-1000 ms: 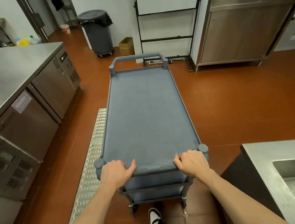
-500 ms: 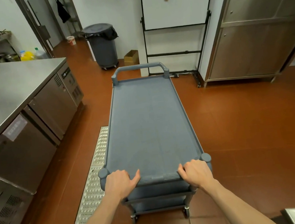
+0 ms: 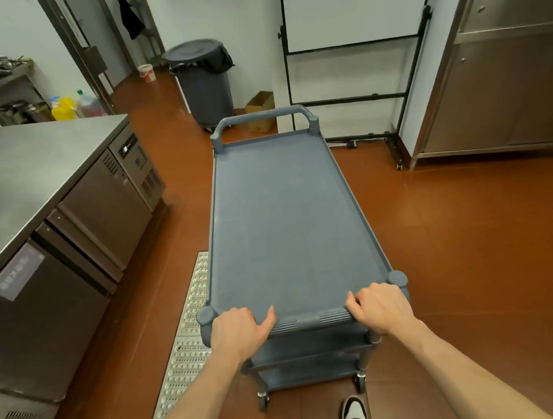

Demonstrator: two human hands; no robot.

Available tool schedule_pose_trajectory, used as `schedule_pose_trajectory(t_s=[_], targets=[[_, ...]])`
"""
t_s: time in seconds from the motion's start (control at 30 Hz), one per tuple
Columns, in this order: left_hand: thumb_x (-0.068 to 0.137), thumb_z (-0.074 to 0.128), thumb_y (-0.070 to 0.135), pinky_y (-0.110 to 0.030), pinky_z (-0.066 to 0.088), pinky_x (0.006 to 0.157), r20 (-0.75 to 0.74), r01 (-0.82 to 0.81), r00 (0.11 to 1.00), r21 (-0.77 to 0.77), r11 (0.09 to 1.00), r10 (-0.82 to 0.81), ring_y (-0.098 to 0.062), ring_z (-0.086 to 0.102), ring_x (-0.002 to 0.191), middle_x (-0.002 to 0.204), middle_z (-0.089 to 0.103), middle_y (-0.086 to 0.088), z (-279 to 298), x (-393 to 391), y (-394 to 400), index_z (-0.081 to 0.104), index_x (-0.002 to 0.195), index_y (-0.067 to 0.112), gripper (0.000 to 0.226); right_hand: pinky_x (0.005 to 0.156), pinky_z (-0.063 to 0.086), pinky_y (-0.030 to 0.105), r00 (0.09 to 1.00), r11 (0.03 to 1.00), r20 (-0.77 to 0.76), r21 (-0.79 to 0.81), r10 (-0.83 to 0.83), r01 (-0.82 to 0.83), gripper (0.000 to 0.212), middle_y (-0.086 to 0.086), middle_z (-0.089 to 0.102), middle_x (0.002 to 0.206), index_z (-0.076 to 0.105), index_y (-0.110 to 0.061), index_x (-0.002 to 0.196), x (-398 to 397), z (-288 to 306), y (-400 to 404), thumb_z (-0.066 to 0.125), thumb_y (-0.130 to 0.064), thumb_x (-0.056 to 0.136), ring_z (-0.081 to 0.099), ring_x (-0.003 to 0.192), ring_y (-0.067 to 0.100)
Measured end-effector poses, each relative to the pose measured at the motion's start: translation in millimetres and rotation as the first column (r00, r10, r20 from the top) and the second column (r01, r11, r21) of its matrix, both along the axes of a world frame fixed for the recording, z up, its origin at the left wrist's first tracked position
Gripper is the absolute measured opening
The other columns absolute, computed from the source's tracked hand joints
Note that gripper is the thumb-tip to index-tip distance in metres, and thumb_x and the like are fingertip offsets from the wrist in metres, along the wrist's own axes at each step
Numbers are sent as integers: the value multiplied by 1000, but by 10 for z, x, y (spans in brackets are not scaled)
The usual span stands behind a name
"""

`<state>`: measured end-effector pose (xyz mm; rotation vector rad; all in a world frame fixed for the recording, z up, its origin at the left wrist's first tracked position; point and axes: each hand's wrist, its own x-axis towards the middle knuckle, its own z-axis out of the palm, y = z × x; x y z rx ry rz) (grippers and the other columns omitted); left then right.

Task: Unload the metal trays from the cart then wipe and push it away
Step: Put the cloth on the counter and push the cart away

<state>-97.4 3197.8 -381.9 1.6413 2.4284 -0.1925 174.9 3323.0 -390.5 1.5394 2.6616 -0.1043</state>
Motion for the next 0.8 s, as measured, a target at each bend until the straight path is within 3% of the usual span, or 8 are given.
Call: schedule_pose_trajectory(t_s=[0.17,0.33,0.43,0.6,0.8], targets=[[79,2,82,-31,59,63,15,-44,999,12,999,44,-15,65,57,52,57,1,-37,-199,815,52,53,17,87,58,45,32,999,999,-7,11,37,-37,58,5,73,73,64,-14,67,-241,55,861,34,-48,103,70,69,25],[79,3,85,-34,62,66,13,-110,994,39,993,110,-14,66,57,56,65,-2,-89,-405,1603,69,62,13,99,58,49,34,995,995,0,-8,99,-99,58,5,70,69,61,-13,65,-458,108,1734,33,-47,103,68,65,27],[79,3,84,-34,63,65,10,-135,991,56,989,134,-12,65,55,56,65,-1,-82,-495,2004,68,60,14,97,54,39,32,991,991,-22,-3,131,-131,58,5,69,68,59,-12,64,-575,116,2182,34,-46,104,66,64,27],[80,5,83,-34,63,62,11,-171,985,51,984,171,-12,64,52,54,64,-1,-91,-686,2672,60,55,17,90,54,38,32,986,986,-25,-6,163,-164,59,5,67,66,62,-12,64,-835,116,2974,34,-46,104,66,63,27],[80,3,84,-34,64,64,25,-209,978,38,977,208,-10,64,53,55,65,0,-109,-952,3382,72,64,15,99,58,49,31,978,978,-26,-24,209,-209,59,0,58,62,59,-13,63,-1161,107,3813,33,-47,104,68,64,25]])
